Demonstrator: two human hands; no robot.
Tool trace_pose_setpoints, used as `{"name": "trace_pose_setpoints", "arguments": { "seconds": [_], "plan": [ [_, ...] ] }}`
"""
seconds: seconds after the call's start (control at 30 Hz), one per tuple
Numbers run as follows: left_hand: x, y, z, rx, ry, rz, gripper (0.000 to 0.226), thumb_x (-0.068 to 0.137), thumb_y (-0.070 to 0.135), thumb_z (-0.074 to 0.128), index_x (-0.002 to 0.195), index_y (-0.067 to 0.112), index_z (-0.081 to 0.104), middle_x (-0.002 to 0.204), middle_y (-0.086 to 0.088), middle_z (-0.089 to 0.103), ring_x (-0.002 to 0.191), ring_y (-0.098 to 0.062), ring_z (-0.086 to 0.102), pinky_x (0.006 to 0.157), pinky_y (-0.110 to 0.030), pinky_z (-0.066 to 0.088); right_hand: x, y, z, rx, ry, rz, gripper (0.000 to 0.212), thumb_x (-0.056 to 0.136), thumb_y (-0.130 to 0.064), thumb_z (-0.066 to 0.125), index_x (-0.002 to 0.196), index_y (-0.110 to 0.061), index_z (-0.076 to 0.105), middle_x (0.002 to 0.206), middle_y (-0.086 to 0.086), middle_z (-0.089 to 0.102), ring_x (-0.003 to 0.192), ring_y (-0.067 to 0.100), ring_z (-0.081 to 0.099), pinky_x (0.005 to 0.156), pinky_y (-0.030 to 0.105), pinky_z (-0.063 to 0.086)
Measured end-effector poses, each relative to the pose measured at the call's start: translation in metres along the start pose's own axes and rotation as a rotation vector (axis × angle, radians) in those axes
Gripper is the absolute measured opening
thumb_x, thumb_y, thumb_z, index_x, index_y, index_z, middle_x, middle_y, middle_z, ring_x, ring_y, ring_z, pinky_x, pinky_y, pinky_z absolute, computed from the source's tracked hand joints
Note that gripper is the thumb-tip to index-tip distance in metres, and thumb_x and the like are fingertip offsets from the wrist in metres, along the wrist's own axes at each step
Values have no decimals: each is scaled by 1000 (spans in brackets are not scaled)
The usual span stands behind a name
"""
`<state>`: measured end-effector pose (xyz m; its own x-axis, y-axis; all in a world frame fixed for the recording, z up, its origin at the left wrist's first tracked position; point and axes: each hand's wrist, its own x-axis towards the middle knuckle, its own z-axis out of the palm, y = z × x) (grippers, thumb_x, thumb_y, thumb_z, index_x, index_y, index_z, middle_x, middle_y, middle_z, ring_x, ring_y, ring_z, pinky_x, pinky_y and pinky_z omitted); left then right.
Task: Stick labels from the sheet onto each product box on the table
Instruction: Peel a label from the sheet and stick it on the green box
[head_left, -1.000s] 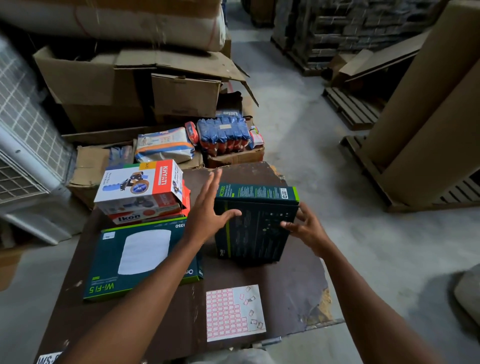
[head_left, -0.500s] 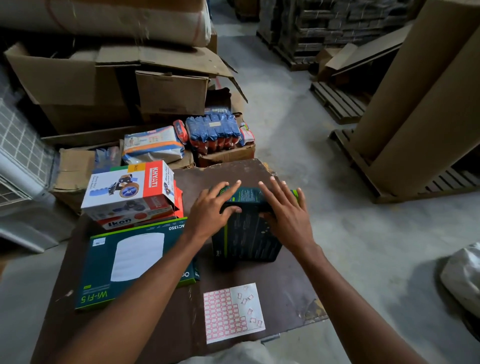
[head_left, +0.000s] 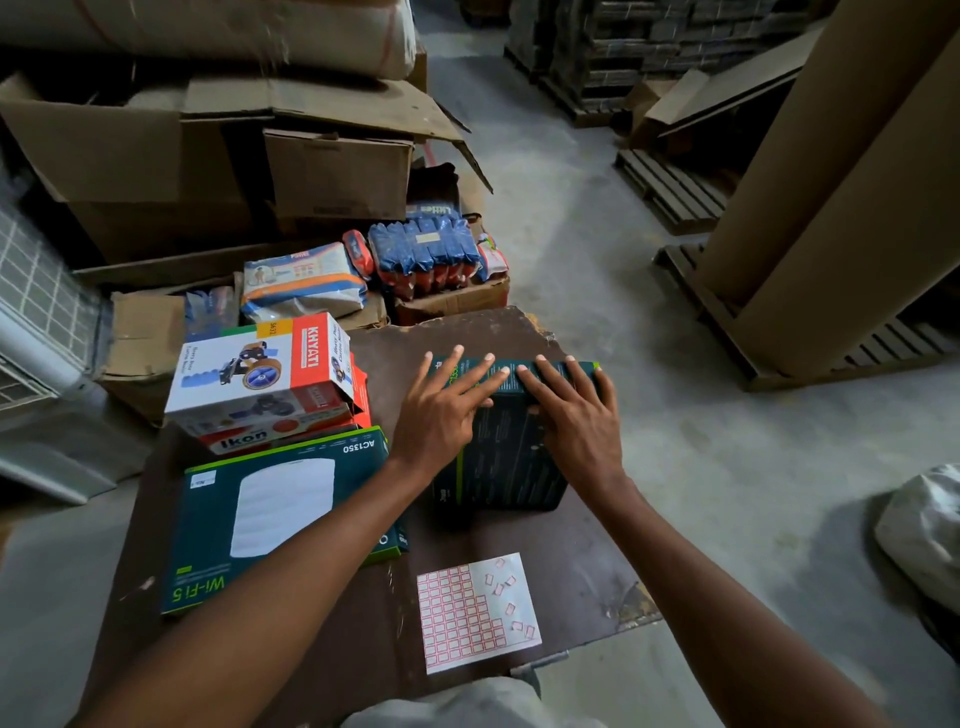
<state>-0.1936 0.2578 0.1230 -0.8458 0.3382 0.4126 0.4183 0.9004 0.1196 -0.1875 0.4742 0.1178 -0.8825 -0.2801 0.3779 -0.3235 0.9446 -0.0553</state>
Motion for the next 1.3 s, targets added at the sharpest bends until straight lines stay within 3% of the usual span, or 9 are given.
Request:
{"name": "trace_pose_setpoints", "arguments": {
  "seconds": [0.27,0.37,0.5,0.63,0.73,0.83,0.97,1.1,1.3],
  "plan": [
    [-2,-4,7,70,14,104,66,101,13,57,157,36,31,158,1,44,144,-34,41,118,-50,31,-8,-5,10,1,38,6,70,99,-26,66,160,-32,33,165,2,36,154,36,29,124,58,24],
    [-4,-6,10,57,39,91,65,102,14,56,157,39,32,159,2,42,144,-35,40,119,-50,29,-16,-12,11,82,118,37,57,102,-26,61,156,-26,44,161,8,43,153,36,30,124,57,24],
    [-2,-6,11,-7,53,58,58,101,15,55,152,39,42,155,1,47,143,-36,42,118,-52,31,-62,-39,23,263,341,105,34,98,-18,65,132,-16,63,129,13,59,123,33,48,101,41,40],
    [-3,-4,11,-32,82,47,54,101,16,54,149,39,47,153,2,51,142,-35,44,117,-50,31,-116,-45,79,489,-115,328,22,91,-7,65,111,-17,67,109,3,65,94,21,57,73,40,54],
    [-6,-2,12,-46,95,36,55,100,14,55,148,38,48,152,2,51,142,-36,45,117,-51,31,-148,-40,116,463,-526,463,23,97,-10,63,116,-20,72,119,5,72,96,20,68,80,37,60],
    [-8,-1,14,-58,88,31,55,100,14,55,149,38,47,153,2,50,143,-35,43,118,-51,29,-173,-40,132,412,-749,492,29,99,-16,66,127,-19,72,123,6,73,95,19,71,75,29,59],
    [-10,0,13,-63,85,28,56,99,14,57,149,38,48,153,3,50,143,-34,43,118,-51,29,-185,-46,142,345,-843,401,30,99,-18,64,128,-19,71,123,6,71,96,20,70,75,26,57],
    [-14,2,13,-79,100,27,55,98,15,58,148,37,50,152,3,51,144,-34,43,118,-52,30,-185,-55,147,210,-822,342,23,98,-18,61,119,-17,71,117,5,71,95,23,71,76,32,59],
    [-21,4,9,-98,97,29,55,98,15,60,148,35,50,153,2,51,144,-34,42,118,-53,30,-182,-63,155,115,-780,340,25,102,-17,57,125,-11,66,116,9,70,97,24,70,77,34,58]
  ]
}}
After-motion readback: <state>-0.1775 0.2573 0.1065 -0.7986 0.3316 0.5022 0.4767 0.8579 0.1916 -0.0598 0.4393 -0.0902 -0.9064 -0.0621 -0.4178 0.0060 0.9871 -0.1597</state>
